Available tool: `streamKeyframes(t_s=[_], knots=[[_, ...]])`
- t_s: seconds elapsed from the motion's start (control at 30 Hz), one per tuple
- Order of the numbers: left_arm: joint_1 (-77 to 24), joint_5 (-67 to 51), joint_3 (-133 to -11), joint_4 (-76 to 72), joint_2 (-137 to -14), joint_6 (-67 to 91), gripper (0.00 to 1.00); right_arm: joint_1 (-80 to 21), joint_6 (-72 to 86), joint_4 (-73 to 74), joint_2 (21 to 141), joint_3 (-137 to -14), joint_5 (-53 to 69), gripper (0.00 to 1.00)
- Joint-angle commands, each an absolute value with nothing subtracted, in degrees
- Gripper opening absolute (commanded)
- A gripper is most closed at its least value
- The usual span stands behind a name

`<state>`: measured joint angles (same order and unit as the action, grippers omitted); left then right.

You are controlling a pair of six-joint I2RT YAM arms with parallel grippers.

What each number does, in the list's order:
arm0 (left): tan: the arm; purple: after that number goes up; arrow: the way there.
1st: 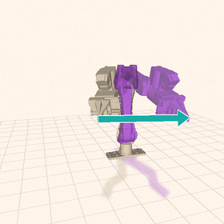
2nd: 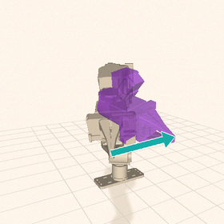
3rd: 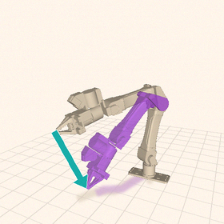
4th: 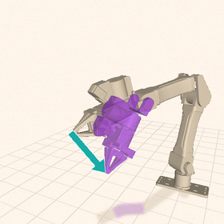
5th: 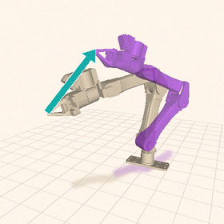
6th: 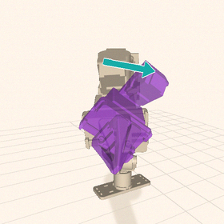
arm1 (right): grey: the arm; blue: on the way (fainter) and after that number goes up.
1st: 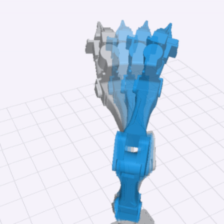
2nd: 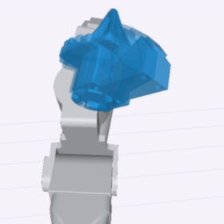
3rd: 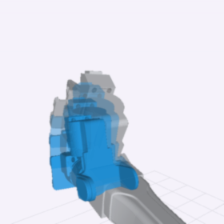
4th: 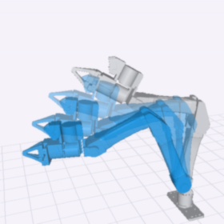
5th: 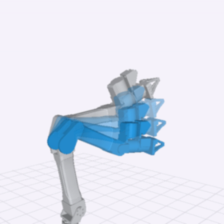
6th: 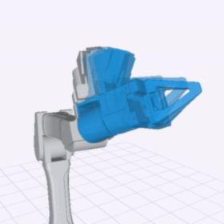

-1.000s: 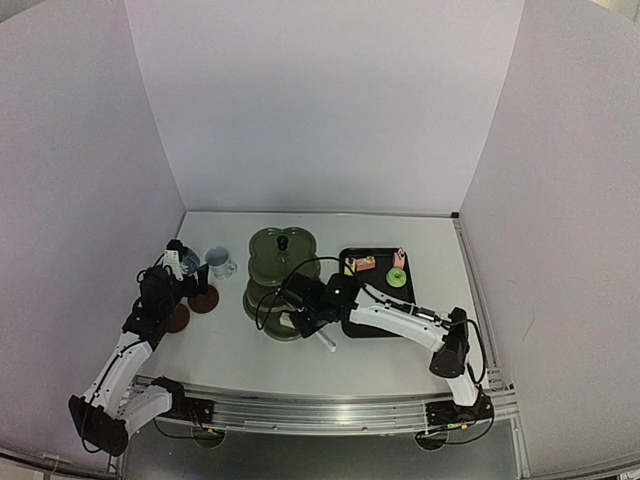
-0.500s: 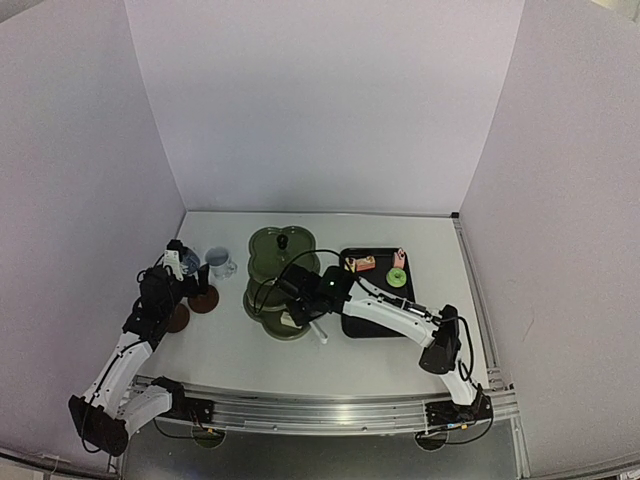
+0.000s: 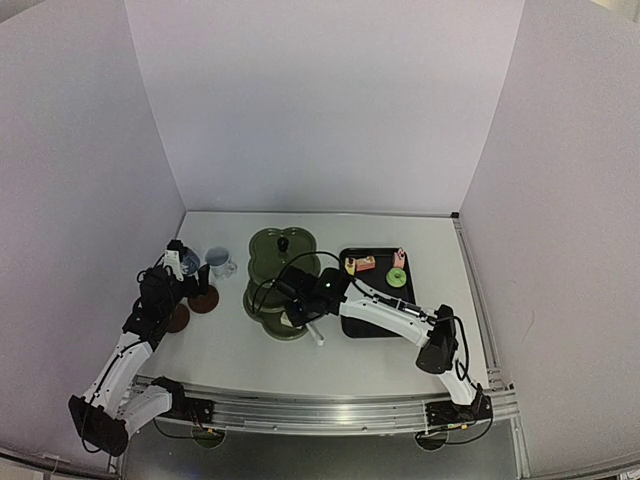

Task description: Serve the afternoon tea

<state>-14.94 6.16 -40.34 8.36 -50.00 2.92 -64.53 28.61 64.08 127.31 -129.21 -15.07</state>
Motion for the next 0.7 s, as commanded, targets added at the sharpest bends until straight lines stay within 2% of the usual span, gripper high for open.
streamKeyframes(t_s=[0.0, 0.2, 0.67], knots=[[-14.7, 5.8, -39.9, 5.8, -49.2, 2.4, 1.0, -64.6, 28.8, 64.4, 128.2, -131.1, -13.0, 0.19], [-14.7, 5.8, -39.9, 5.9, -49.2, 2.3, 0.99, -64.6, 28.9, 64.4, 127.9, -131.4, -11.7, 0.26], [-14.7, 5.7, -39.8, 5.7, -49.4, 2.2, 0.99, -64.6, 28.6, 64.7, 123.5, -128.4, -9.0, 0.3]])
